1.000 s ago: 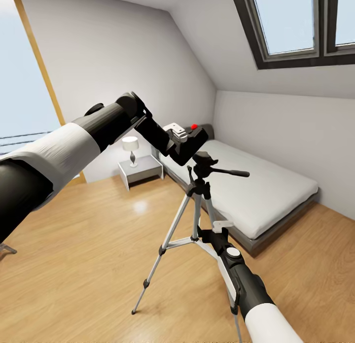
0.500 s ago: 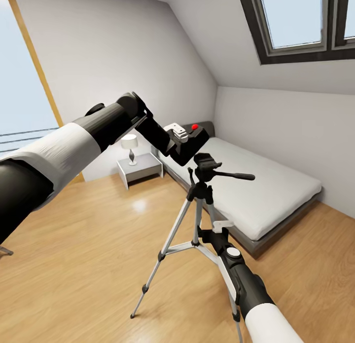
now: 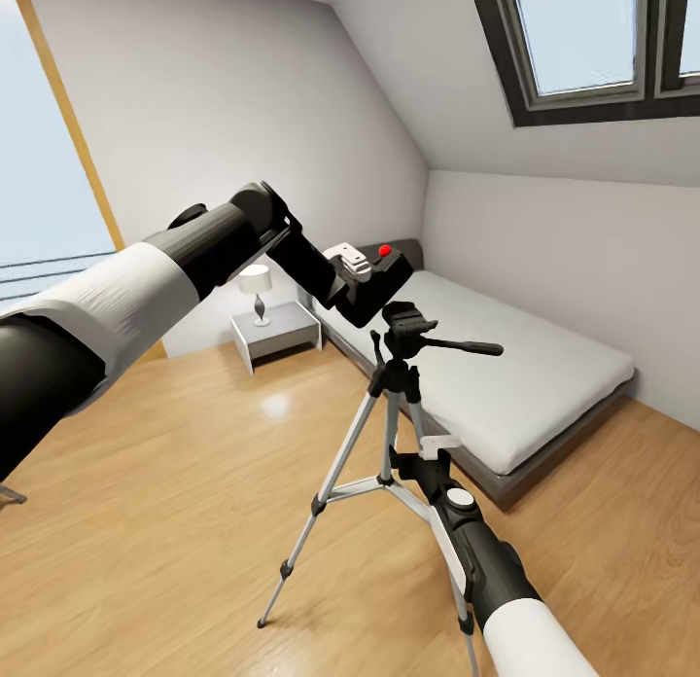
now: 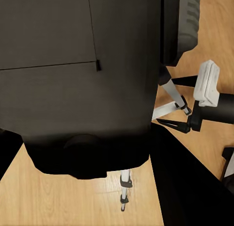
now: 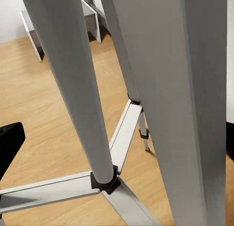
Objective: Attach the digital camera to the camera tripod in the bedroom.
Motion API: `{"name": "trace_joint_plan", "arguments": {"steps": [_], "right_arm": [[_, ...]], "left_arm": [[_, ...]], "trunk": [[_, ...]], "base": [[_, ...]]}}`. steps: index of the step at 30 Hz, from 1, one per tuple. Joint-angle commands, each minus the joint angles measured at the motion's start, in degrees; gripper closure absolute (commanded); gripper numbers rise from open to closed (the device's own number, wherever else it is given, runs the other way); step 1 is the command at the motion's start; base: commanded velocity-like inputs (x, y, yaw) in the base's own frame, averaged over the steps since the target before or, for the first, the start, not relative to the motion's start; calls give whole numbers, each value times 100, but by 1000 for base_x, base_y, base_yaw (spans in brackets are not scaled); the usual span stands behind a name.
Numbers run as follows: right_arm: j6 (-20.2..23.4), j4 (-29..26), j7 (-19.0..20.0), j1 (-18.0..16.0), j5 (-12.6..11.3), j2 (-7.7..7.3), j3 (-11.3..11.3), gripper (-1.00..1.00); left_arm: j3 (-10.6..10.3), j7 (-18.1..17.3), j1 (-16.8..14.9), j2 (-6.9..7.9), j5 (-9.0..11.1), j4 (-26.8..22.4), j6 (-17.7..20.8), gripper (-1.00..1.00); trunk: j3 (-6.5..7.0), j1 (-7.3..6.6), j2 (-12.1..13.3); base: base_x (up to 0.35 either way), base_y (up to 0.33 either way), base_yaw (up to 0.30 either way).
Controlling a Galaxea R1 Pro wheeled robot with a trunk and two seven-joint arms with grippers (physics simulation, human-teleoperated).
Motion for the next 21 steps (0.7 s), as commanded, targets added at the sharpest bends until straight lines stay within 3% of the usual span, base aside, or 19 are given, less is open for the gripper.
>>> {"name": "trace_joint_plan", "arguments": {"steps": [1, 9, 21], "right_arm": [[38, -12, 4, -3, 34, 1, 1, -100], [38, -12, 4, -3, 35, 1, 1, -100], [38, -18, 4, -3, 36, 5, 1, -100]], "left_arm": [[-23, -10, -11, 1, 24, 2, 15, 100], [-24, -9, -11, 1, 24, 2, 15, 100], [-32, -9, -11, 8, 22, 2, 15, 100]], "trunk": [[-13, 4, -13], [-2, 4, -13], [0, 4, -13]], "base": [[0, 0, -8], [0, 0, -105], [0, 0, -8]]}}
